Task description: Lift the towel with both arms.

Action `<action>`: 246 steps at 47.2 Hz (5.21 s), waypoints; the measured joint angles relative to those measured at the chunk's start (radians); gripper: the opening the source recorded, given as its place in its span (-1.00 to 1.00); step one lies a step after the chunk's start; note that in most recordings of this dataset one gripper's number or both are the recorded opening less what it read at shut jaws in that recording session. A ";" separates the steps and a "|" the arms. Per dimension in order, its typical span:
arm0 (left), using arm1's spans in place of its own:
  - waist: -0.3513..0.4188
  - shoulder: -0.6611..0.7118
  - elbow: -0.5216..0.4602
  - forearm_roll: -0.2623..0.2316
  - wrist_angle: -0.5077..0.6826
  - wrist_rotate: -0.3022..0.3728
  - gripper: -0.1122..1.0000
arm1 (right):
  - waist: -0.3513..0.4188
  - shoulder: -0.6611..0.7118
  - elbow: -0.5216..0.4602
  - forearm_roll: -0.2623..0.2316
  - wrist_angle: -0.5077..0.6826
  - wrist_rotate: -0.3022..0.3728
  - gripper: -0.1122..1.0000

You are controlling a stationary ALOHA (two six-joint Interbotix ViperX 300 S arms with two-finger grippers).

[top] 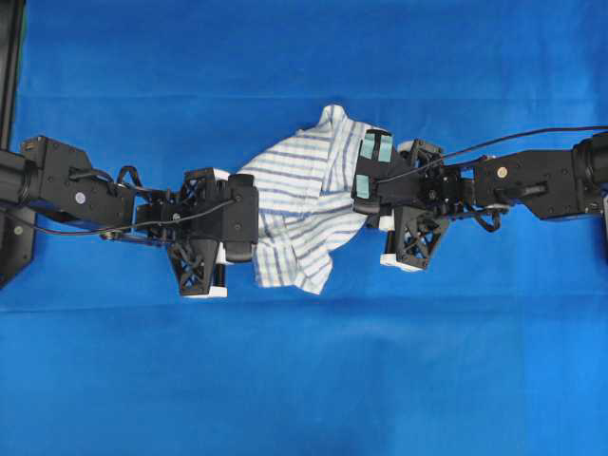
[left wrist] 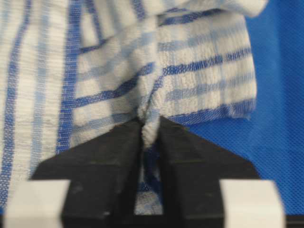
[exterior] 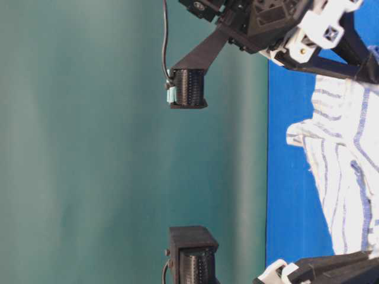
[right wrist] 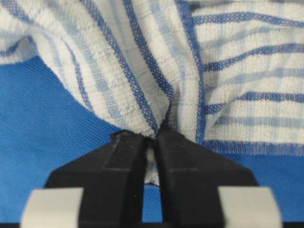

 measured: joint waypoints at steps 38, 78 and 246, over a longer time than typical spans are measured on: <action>0.018 -0.482 -0.112 0.000 0.304 -0.037 -0.74 | 0.000 -0.330 -0.155 0.003 0.216 -0.009 -0.68; 0.138 -0.649 -0.509 0.003 0.597 0.040 -0.74 | 0.000 -0.503 -0.580 -0.092 0.554 -0.055 -0.68; -0.006 0.135 -0.172 0.002 -0.017 0.072 -0.68 | 0.219 -0.037 0.041 -0.120 0.026 0.298 -0.71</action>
